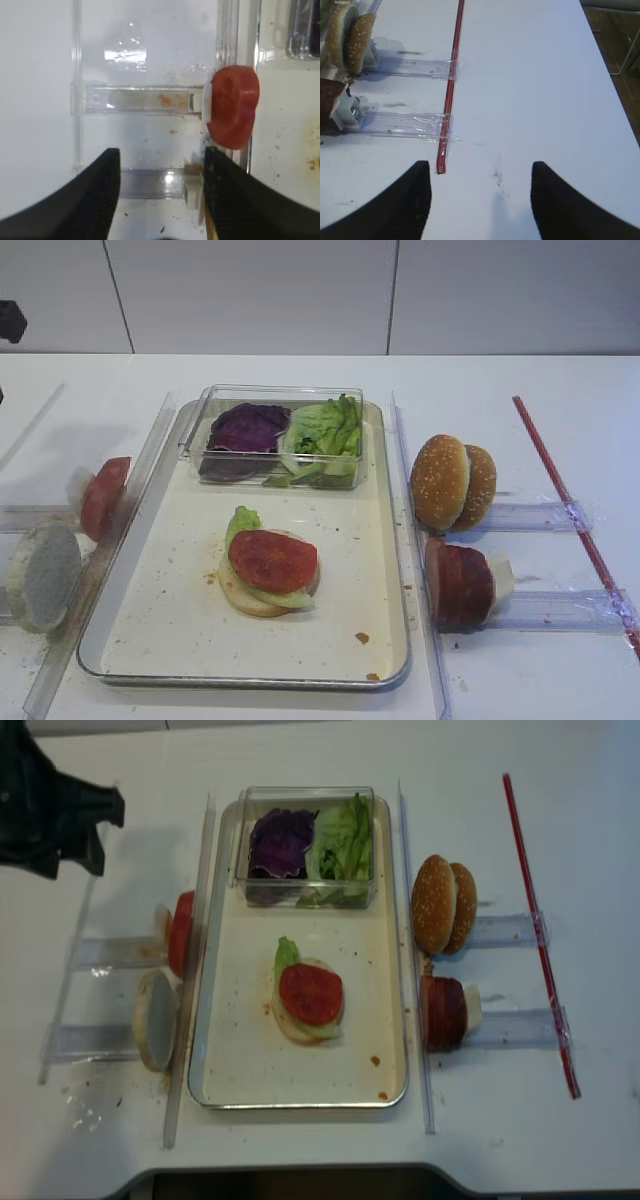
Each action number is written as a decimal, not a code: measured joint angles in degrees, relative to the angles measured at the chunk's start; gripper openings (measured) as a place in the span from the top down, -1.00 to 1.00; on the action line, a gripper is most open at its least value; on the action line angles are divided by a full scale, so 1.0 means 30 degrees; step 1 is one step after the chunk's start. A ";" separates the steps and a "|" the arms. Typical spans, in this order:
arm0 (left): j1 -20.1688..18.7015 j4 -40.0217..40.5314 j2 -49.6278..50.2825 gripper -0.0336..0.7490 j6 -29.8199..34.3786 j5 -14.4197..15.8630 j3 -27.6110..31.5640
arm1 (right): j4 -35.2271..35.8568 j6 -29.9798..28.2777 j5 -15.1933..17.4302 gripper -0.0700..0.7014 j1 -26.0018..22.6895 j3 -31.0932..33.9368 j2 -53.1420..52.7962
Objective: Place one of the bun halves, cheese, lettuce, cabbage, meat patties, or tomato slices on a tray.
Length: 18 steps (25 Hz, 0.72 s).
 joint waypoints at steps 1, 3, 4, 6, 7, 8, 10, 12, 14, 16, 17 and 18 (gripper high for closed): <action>0.0000 0.0000 -0.0414 -0.01 0.0049 0.0000 0.0523 | 0.0000 0.0000 0.0000 -0.36 0.0000 0.0000 0.0000; 0.0000 0.0000 -0.1582 -0.01 0.0187 0.0000 0.1624 | 0.0000 0.0000 0.0000 -0.36 0.0000 0.0000 0.0000; 0.0000 0.0000 -0.2241 -0.01 0.0218 0.0000 0.2266 | 0.0000 0.0000 0.0000 -0.36 0.0000 0.0000 0.0000; 0.0000 0.0000 -0.3535 -0.01 0.0264 0.0000 0.3426 | 0.0000 0.0000 0.0000 -0.36 0.0000 0.0000 0.0000; 0.0000 0.0000 -0.4274 -0.01 0.0264 0.0033 0.4040 | 0.0000 0.0000 0.0000 -0.36 0.0000 0.0000 0.0000; 0.0000 0.0000 -0.4888 -0.01 0.0300 0.0033 0.4619 | 0.0000 0.0000 0.0000 -0.36 0.0000 0.0000 0.0000; 0.0000 0.0000 -0.6400 -0.01 0.0300 0.0076 0.5676 | 0.0000 0.0000 0.0000 -0.36 0.0000 0.0000 0.0000; 0.0000 0.0000 -0.7828 -0.01 0.0300 0.0076 0.6794 | 0.0000 0.0000 0.0000 -0.36 0.0000 0.0000 0.0000; 0.0000 0.0000 -0.9467 -0.01 0.0369 0.0107 0.7795 | 0.0000 0.0000 0.0000 -0.36 0.0000 0.0000 0.0000; 0.0000 0.0000 -1.1077 -0.01 0.0396 0.0160 0.8775 | 0.0000 0.0000 0.0000 -0.36 0.0000 0.0000 0.0000; 0.0000 0.0000 -1.1990 -0.01 0.0430 0.0203 0.9265 | 0.0000 0.0000 0.0000 -0.36 0.0000 0.0000 0.0000; 0.0000 0.0000 -1.2912 -0.01 0.0413 0.0233 0.9711 | 0.0000 0.0000 0.0000 -0.36 0.0000 0.0000 0.0000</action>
